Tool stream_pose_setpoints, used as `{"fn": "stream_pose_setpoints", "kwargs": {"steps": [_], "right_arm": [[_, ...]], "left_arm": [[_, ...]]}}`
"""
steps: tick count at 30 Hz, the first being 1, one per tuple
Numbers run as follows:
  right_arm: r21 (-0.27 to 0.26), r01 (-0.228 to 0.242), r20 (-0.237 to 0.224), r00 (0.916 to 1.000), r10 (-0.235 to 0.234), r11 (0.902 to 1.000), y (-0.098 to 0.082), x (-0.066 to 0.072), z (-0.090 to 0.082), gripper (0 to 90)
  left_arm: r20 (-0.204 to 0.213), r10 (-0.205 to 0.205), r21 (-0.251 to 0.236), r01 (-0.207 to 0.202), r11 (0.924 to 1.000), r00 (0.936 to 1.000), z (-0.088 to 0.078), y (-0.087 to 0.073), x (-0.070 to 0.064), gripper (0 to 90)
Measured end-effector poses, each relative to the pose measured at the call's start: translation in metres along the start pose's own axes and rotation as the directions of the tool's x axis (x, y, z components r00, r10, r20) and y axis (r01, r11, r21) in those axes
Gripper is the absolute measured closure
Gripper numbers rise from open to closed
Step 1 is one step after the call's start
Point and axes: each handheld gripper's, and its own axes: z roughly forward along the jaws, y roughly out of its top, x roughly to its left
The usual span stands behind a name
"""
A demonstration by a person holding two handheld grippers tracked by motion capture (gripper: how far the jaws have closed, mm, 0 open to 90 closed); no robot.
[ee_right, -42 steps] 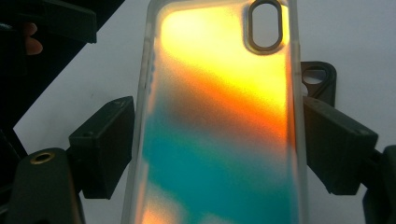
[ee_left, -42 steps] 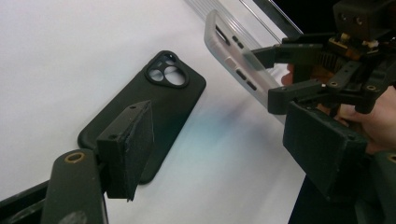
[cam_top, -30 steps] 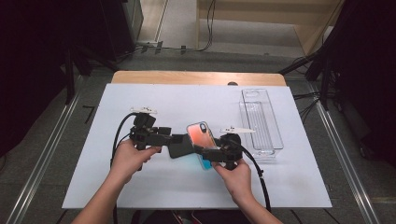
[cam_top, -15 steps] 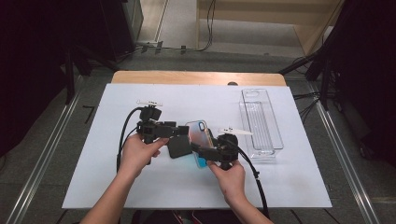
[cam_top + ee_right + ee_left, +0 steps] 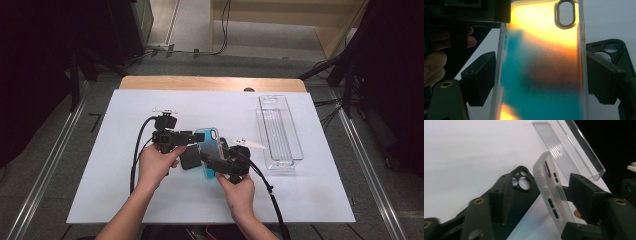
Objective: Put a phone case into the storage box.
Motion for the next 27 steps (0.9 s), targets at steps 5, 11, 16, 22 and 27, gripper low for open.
{"fn": "stream_pose_setpoints", "kwargs": {"steps": [5, 11, 16, 22, 27], "right_arm": [[-0.013, 0.004, -0.008, 1.0000, -0.004, 0.9999, -0.0031, 0.0028, 0.0022, 15.5], [-0.032, -0.003, -0.018, 0.9998, 0.003, 0.9995, -0.0053, 0.0059, 0.0052, 15.5], [-0.033, 0.002, -0.022, 0.9998, -0.003, 0.9995, -0.0066, 0.0068, 0.0073, 15.4], [-0.040, 0.020, -0.010, 0.9997, -0.020, 0.9990, -0.0084, 0.0094, 0.0091, 15.1], [-0.049, 0.042, -0.009, 0.9991, -0.042, 0.9979, -0.0077, 0.0093, 0.0079, 14.7]], "left_arm": [[0.032, -0.050, 0.000, 0.050, 0.9988, 0.9982, 0.0031, 0.0004, 0.0040, 47.5], [0.041, -0.061, 0.005, 0.061, 0.9981, 0.9973, 0.0070, -0.0026, 0.0048, 68.8], [0.073, -0.098, 0.003, 0.098, 0.9952, 0.9925, 0.0056, -0.0031, 0.0076, 76.3], [0.115, -0.119, 0.003, 0.119, 0.9929, 0.9862, 0.0037, -0.0024, 0.0061, 80.6], [0.144, -0.139, 0.000, 0.141, 0.9901, 0.9798, 0.0028, -0.0020, 0.0076, 81.0]]}}
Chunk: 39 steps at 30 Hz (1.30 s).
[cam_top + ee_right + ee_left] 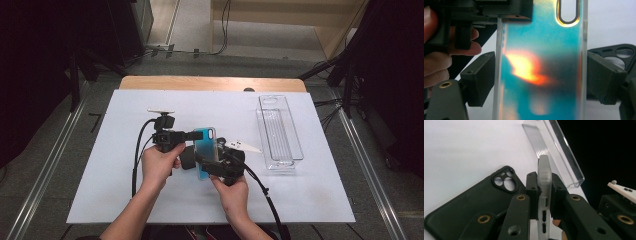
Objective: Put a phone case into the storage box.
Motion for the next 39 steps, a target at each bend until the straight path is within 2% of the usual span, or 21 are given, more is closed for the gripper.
{"fn": "stream_pose_setpoints", "kwargs": {"steps": [2, 4, 5, 6, 8, 10, 13, 16, 19, 22, 26, 27, 29, 32, 36, 39], "right_arm": [[0.007, 0.005, -0.004, 1.0000, -0.005, 1.0000, 0.001, 0.000, -0.001, 14.3], [0.008, 0.021, -0.002, 0.9998, -0.021, 0.9997, 0.002, -0.001, 0.000, 13.8], [0.026, 0.025, 0.006, 0.9997, -0.025, 0.9993, 0.004, -0.001, -0.001, 8.3], [0.037, 0.029, -0.011, 0.9995, -0.029, 0.9989, 0.005, -0.001, -0.002, 1.9], [0.031, 0.073, -0.071, 0.9949, -0.071, 0.9968, 0.007, -0.002, -0.005, 0.0], [0.038, 0.108, -0.096, 0.9900, -0.104, 0.9935, 0.010, -0.001, -0.010, 0.0], [0.084, 0.131, -0.094, 0.9880, -0.123, 0.9879, 0.015, -0.002, -0.012, 0.0], [0.131, 0.153, -0.082, 0.9864, -0.143, 0.9796, 0.017, -0.005, -0.014, 0.0], [0.172, 0.152, -0.123, 0.9835, -0.132, 0.9733, 0.019, -0.011, -0.015, 0.0], [0.179, 0.176, -0.120, 0.9804, -0.156, 0.9681, 0.022, -0.015, -0.020, 0.0], [0.159, 0.199, -0.106, 0.9772, -0.184, 0.9670, 0.026, -0.019, -0.028, 0.0], [0.159, 0.200, -0.102, 0.9774, -0.185, 0.9668, 0.026, -0.020, -0.030, 0.0], [0.148, 0.210, -0.087, 0.9760, -0.199, 0.9664, 0.028, -0.021, -0.032, 0.0], [0.137, 0.227, -0.077, 0.9729, -0.218, 0.9643, 0.029, -0.021, -0.033, 0.0], [0.136, 0.230, -0.064, 0.9727, -0.223, 0.9636, 0.029, -0.021, -0.032, 0.0], [0.139, 0.245, -0.049, 0.9694, -0.241, 0.9595, 0.028, -0.020, -0.031, 0.0]], "left_arm": [[0.012, -0.006, -0.003, 0.006, 1.0000, 0.9999, 0.000, 0.000, 0.001, 81.1], [0.006, 0.002, -0.004, -0.002, 1.0000, 1.0000, -0.001, 0.000, 0.000, 81.0], [0.003, 0.003, -0.004, -0.003, 1.0000, 1.0000, -0.001, 0.000, 0.000, 81.0], [0.003, 0.001, -0.009, -0.001, 1.0000, 1.0000, -0.001, 0.000, 0.000, 81.0], [0.000, 0.003, -0.017, -0.003, 0.9999, 1.0000, -0.003, 0.000, 0.001, 81.0], [-0.002, 0.006, -0.026, -0.006, 0.9997, 1.0000, -0.005, 0.001, 0.001, 81.0], [-0.006, 0.017, -0.040, -0.017, 0.9991, 0.9998, -0.007, 0.001, 0.000, 81.0], [-0.033, 0.058, -0.056, -0.060, 0.9966, 0.9978, -0.009, 0.000, -0.002, 80.9], [-0.050, 0.105, -0.073, -0.108, 0.9914, 0.9932, -0.010, -0.002, -0.005, 80.9], [-0.061, 0.147, -0.110, -0.154, 0.9820, 0.9872, -0.011, -0.004, -0.007, 80.8], [-0.088, 0.187, -0.155, -0.199, 0.9676, 0.9784, -0.013, -0.008, -0.011, 80.8], [-0.098, 0.201, -0.170, -0.215, 0.9618, 0.9748, -0.013, -0.009, -0.012, 80.8], [-0.101, 0.204, -0.195, -0.220, 0.9557, 0.9738, -0.013, -0.012, -0.013, 80.8], [-0.115, 0.233, -0.222, -0.254, 0.9414, 0.9655, -0.013, -0.017, -0.014, 80.8], [-0.124, 0.245, -0.241, -0.269, 0.9327, 0.9616, -0.010, -0.024, -0.017, 80.8], [-0.123, 0.261, -0.254, -0.285, 0.9245, 0.9574, -0.008, -0.028, -0.019, 80.8]]}}
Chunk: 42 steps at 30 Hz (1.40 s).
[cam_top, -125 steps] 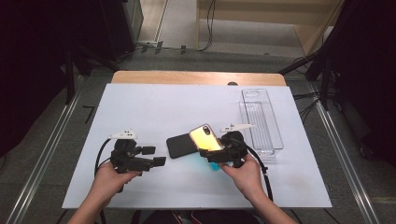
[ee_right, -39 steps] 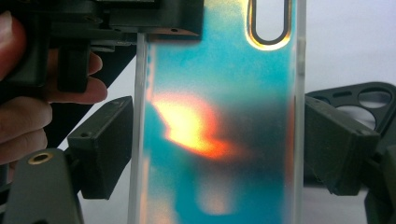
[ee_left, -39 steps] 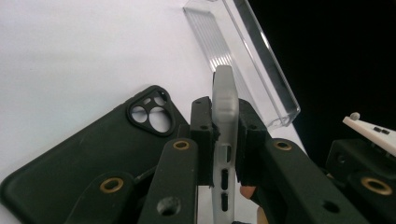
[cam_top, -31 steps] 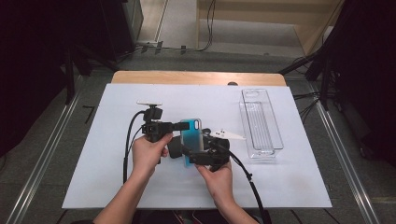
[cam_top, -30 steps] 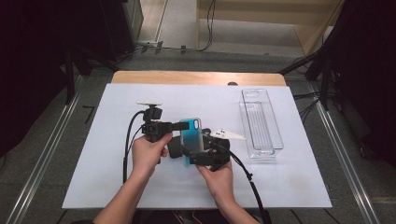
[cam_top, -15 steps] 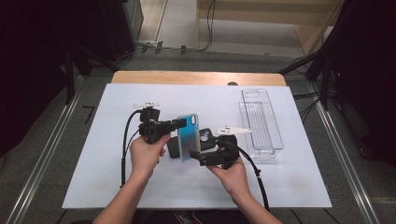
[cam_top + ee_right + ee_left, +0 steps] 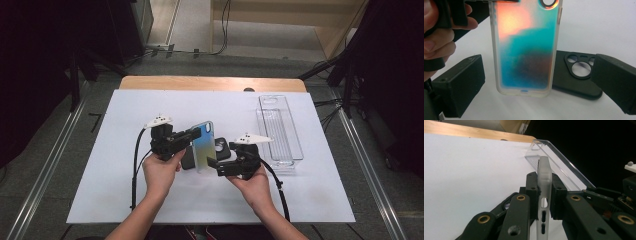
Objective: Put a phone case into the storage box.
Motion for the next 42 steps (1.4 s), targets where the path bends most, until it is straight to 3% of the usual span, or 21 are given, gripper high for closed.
{"fn": "stream_pose_setpoints", "kwargs": {"steps": [8, 19, 22, 33, 35, 42], "right_arm": [[-0.008, 0.016, 0.026, 0.9995, -0.016, 0.9998, 0.006, 0.004, 0.000, 0.0], [0.026, 0.033, 0.069, 0.9970, -0.034, 0.9991, 0.015, 0.010, 0.003, 0.0], [0.029, 0.030, 0.075, 0.9967, -0.032, 0.9991, 0.017, 0.011, 0.004, 0.0], [0.061, 0.006, 0.107, 0.9941, -0.013, 0.9981, 0.020, 0.014, 0.010, 0.0], [0.049, 0.014, 0.122, 0.9923, -0.020, 0.9987, 0.019, 0.015, 0.009, 4.9], [0.035, 0.034, 0.109, 0.9934, -0.038, 0.9988, 0.018, 0.016, 0.006, 13.9]], "left_arm": [[0.022, -0.001, -0.028, 0.002, 0.9996, 0.9998, 0.002, -0.010, -0.006, 80.8], [0.040, -0.008, -0.048, 0.010, 0.9988, 0.9992, 0.006, -0.017, -0.013, 80.8], [0.046, -0.010, -0.027, 0.011, 0.9996, 0.9989, 0.009, -0.019, -0.015, 80.8], [0.081, -0.048, -0.021, 0.050, 0.9986, 0.9956, 0.012, -0.026, -0.023, 80.7], [0.080, -0.049, -0.017, 0.051, 0.9986, 0.9956, 0.013, -0.027, -0.024, 80.7], [0.086, -0.064, -0.013, 0.066, 0.9978, 0.9942, 0.013, -0.026, -0.024, 80.5]]}}
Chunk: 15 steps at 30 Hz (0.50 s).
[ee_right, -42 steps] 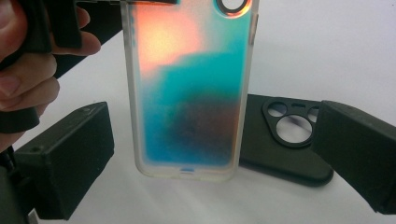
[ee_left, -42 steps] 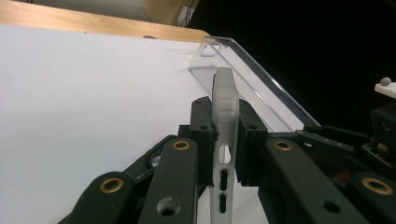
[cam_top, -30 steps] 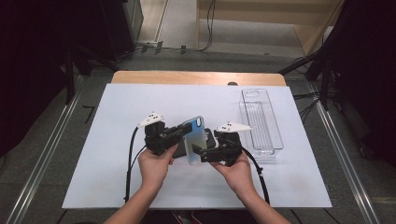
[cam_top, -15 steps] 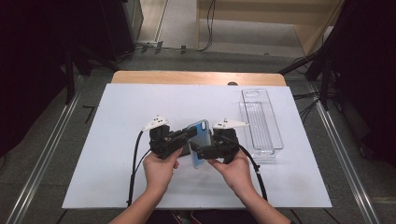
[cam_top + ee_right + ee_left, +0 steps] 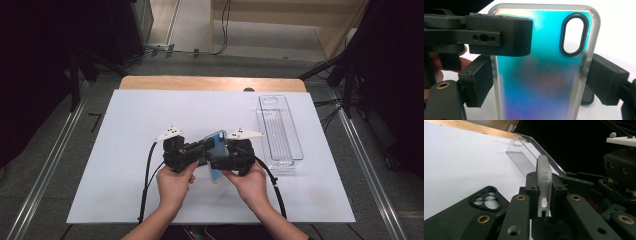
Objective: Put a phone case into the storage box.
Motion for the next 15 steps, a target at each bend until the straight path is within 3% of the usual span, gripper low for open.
{"fn": "stream_pose_setpoints", "kwargs": {"steps": [7, 11, 15], "right_arm": [[0.007, -0.004, -0.007, 1.0000, 0.004, 1.0000, 0.001, -0.001, -0.001, 14.7], [0.024, 0.002, -0.001, 1.0000, -0.002, 0.9997, 0.001, -0.002, 0.000, 14.8], [0.035, -0.003, 0.000, 1.0000, 0.003, 0.9994, 0.000, -0.004, 0.001, 14.8]], "left_arm": [[0.015, -0.020, 0.005, 0.019, 0.9998, 0.9997, 0.000, 0.002, 0.000, 79.2], [-0.002, 0.002, 0.005, -0.002, 1.0000, 1.0000, -0.003, 0.009, -0.003, 64.7], [0.017, -0.011, 0.023, 0.010, 0.9997, 0.9998, -0.007, 0.015, -0.003, 53.6]]}}
